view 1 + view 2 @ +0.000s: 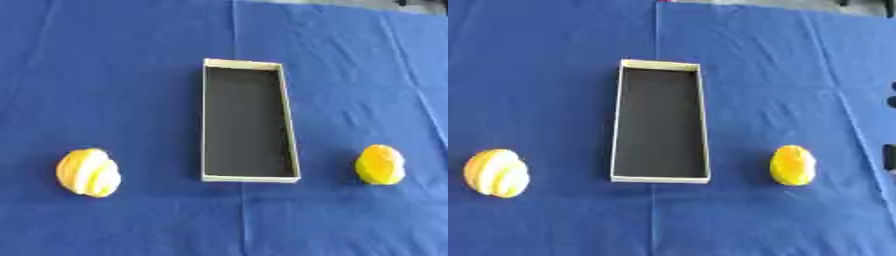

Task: Pick up objects on the table and place them in the box.

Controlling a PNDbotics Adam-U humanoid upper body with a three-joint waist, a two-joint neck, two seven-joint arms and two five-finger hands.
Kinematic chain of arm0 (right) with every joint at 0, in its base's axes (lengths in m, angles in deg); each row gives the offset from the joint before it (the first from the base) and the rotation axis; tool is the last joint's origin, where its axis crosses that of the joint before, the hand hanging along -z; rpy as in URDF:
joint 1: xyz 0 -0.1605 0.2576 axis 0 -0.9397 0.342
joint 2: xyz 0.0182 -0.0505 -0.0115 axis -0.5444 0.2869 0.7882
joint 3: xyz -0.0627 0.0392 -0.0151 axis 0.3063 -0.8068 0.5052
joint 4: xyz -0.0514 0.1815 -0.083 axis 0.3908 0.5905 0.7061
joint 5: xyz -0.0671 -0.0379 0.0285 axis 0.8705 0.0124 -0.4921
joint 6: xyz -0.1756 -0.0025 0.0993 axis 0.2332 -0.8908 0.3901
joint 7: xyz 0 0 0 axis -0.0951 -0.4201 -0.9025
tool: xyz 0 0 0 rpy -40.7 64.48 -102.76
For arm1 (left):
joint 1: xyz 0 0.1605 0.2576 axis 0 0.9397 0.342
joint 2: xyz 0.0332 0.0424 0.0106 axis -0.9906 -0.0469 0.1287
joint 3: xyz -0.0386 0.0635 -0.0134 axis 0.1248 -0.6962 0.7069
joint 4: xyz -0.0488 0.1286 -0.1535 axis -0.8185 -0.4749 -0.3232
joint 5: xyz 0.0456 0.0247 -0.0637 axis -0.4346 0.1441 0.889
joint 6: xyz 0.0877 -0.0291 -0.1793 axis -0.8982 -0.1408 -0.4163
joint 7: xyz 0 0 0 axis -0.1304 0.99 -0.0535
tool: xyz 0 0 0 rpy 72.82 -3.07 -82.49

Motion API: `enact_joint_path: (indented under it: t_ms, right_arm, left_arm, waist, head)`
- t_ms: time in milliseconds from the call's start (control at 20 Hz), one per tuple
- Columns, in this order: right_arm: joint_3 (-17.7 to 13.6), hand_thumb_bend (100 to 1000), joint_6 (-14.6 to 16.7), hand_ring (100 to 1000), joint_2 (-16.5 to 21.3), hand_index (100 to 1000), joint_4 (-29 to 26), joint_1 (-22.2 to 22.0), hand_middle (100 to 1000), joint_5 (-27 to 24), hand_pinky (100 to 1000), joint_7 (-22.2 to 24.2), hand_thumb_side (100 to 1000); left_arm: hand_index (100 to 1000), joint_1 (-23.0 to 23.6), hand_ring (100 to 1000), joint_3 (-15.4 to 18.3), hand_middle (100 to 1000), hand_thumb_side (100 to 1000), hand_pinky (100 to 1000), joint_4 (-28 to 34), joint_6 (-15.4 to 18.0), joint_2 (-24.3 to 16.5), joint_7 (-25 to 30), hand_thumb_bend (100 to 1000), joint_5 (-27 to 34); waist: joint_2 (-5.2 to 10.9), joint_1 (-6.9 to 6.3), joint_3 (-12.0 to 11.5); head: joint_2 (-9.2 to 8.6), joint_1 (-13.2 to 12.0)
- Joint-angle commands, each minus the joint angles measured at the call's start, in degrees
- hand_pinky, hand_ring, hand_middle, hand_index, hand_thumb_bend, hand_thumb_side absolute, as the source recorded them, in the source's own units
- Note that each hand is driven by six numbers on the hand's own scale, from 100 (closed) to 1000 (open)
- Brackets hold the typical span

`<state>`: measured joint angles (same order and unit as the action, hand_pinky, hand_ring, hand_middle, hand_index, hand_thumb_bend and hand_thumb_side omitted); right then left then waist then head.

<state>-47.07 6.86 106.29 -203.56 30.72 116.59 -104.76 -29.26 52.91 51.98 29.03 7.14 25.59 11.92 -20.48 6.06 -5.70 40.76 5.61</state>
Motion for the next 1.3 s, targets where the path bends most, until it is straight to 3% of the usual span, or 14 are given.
enact_joint_path:
  t_ms: [50, 350, 750, 1000, 1150, 1300]
  right_arm:
    - [-0.4, 100, 0.1, 882, 0.9, 870, -0.6, -0.2, 855, 1.0, 838, -0.3, 674]
    - [2.6, 100, -1.2, 884, 1.0, 870, -0.6, -0.7, 859, 5.6, 842, 0.1, 652]
    - [13.6, 100, -7.6, 893, 0.5, 888, -0.6, -3.1, 873, 20.3, 847, 1.0, 635]
    - [18.5, 123, -10.1, 902, -0.5, 908, -0.6, -4.2, 885, 27.4, 851, 2.3, 585]
    - [19.9, 185, -11.8, 903, -0.7, 913, -0.6, -4.0, 876, 29.1, 850, 2.1, 510]
    - [20.1, 196, -13.3, 903, -0.5, 909, -0.6, -3.2, 858, 27.1, 847, 0.2, 455]
  left_arm:
    - [880, -0.3, 746, 0.6, 751, 585, 949, 0.9, 0.1, -1.0, -0.1, 100, 0.2]
    - [880, -0.4, 746, 0.5, 751, 585, 949, 0.9, 0.2, -0.9, 0.0, 100, 0.3]
    - [879, -1.0, 746, 0.1, 751, 585, 949, 0.9, 0.3, -0.7, 0.5, 100, 0.7]
    - [878, -1.2, 745, 0.0, 749, 585, 950, 0.9, 0.3, -0.5, 0.8, 100, 0.9]
    - [878, -1.4, 745, -0.1, 749, 585, 950, 0.9, 0.3, -0.4, 1.0, 100, 1.1]
    - [878, -1.4, 744, -0.2, 749, 584, 950, 0.9, 0.3, -0.4, 1.2, 100, 1.2]
  waist:
    - [1.14, -0.40, 0.1]
    - [1.08, -0.53, -0.2]
    - [0.90, -0.43, -1.1]
    - [0.75, -0.39, -1.6]
    - [0.70, -0.40, -1.7]
    - [0.66, -0.43, -1.8]
  head:
    - [-0.52, 0.2]
    - [-0.45, 1.5]
    - [-0.82, 3.0]
    - [-1.05, 3.2]
    - [-0.96, 3.2]
    - [-0.90, 3.3]
